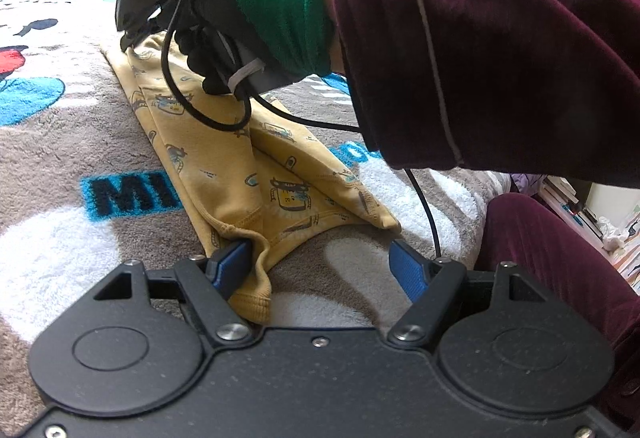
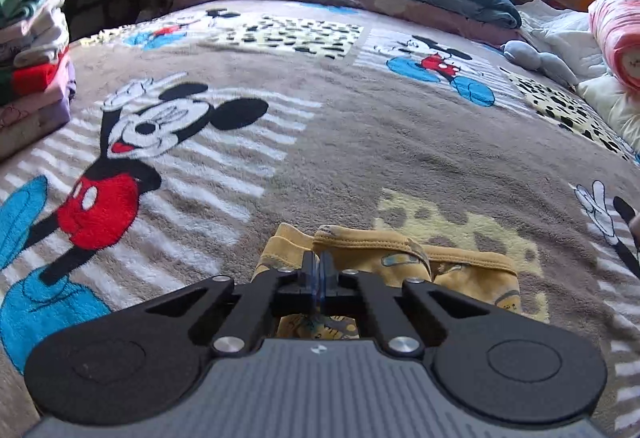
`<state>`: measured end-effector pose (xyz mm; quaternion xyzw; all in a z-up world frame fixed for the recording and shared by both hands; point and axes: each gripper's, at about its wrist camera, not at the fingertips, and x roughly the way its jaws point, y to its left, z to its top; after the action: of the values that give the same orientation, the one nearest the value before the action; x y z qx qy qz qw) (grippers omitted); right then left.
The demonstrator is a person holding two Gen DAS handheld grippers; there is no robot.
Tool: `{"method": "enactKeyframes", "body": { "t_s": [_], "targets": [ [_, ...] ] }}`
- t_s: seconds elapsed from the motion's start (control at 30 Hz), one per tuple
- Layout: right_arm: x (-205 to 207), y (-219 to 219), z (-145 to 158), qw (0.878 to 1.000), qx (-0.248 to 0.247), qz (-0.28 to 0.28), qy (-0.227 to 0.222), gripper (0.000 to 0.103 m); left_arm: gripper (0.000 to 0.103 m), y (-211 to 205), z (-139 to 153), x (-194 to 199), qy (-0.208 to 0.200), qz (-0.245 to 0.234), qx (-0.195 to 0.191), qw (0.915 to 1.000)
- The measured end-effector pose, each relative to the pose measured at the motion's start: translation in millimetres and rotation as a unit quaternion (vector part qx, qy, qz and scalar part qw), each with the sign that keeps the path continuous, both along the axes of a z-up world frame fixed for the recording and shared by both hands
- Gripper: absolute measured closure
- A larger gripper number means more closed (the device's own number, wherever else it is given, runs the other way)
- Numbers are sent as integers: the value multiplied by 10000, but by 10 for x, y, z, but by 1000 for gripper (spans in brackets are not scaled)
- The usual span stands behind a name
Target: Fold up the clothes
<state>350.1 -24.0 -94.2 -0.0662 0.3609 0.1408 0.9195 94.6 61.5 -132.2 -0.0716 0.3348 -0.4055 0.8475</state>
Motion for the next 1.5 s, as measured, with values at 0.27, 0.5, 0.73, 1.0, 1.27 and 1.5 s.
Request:
{"method": "enactKeyframes", "body": {
  "t_s": [0.27, 0.5, 0.73, 1.0, 1.27, 1.5],
  "targets": [
    [-62, -34, 240, 9978, 631, 64, -194, 100, 28, -4, 0, -4, 12, 7, -8, 10000],
    [93, 46, 18, 9982, 461, -26, 392, 98, 28, -34, 34, -19, 0, -57, 101, 9999],
    [-215, -467, 445, 9942, 1002, -167, -361, 73, 28, 42, 133, -120, -83, -185, 233, 9995],
    [-1049, -1462, 395, 9897, 1330, -381, -358, 69, 28, 119, 305, -347, -412, -324, 468, 9975],
    [-2280, -1769, -38, 9889, 1395, 41, -502, 67, 28, 25, 498, -189, -988, 633, -489, 9919],
    [-2803, -1849, -248, 9882, 1323, 220, -745, 70, 28, -511, 161, -142, -686, 283, 1293, 9888]
  ]
}}
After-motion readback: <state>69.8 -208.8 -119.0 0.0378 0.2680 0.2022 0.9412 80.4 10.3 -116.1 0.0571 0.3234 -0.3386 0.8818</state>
